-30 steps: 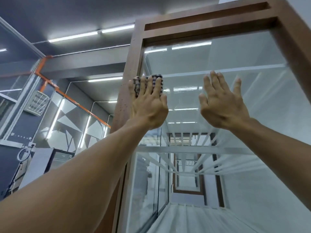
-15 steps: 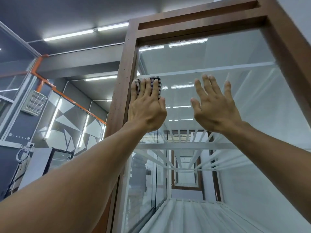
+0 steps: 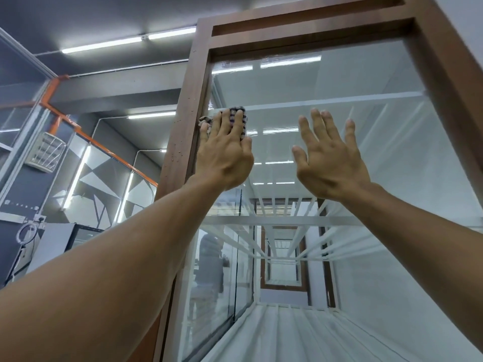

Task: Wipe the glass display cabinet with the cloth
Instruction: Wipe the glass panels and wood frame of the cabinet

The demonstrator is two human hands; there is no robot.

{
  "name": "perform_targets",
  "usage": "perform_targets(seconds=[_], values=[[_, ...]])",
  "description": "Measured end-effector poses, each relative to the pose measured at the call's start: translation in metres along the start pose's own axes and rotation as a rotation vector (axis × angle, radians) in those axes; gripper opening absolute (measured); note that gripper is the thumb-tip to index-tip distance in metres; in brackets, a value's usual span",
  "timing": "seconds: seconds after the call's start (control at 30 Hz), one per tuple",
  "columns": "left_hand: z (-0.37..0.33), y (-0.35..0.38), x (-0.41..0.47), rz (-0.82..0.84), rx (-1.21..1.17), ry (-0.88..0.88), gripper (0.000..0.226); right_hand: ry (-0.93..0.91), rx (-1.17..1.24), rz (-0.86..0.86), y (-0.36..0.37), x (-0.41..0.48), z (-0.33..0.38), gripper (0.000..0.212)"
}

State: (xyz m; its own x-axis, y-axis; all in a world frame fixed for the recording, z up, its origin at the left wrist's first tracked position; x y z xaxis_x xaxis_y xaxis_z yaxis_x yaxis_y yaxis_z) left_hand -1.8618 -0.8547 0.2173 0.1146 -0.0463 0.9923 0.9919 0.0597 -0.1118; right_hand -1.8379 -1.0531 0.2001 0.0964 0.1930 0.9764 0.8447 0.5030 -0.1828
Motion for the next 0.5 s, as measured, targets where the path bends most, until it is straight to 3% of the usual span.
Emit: perform_targets(seconds=[0.07,0.23,0.3,0.4,0.5], values=[[-0.02,-0.001,0.006,0.002,0.003,-0.001,0.062,0.003,0.004,-0.003,-0.001,0.0,0.001,0.069],[-0.072,0.003,-0.035,-0.024,0.029,0.34,0.064,-0.018,0.033,-0.01,-0.009,-0.018,-0.008,0.069],[-0.065,0.003,-0.027,-0.011,0.02,0.288,0.063,-0.012,0.032,0.009,-0.015,-0.027,-0.019,0.071],[-0.079,-0.004,0.013,0.03,0.014,0.077,0.062,0.008,0.027,0.011,-0.023,-0.033,-0.031,0.071],[-0.147,-0.004,0.012,0.027,0.003,0.214,0.061,0.127,0.011,-0.059,-0.036,-0.039,-0.056,0.071]])
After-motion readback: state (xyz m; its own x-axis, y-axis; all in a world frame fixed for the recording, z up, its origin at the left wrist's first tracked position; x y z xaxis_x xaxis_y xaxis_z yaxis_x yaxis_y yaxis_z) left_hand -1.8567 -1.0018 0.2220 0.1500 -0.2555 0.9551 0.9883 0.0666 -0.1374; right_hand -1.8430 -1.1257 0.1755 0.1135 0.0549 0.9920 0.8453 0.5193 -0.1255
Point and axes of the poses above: each hand's wrist, its own x-axis towards the middle knuckle, its own y-axis out of the palm, z = x × y, the point moved 4 cm from there along x, towards the middle knuckle, and after that the axes turned 15 degrees about x, right-handed, at the moved point
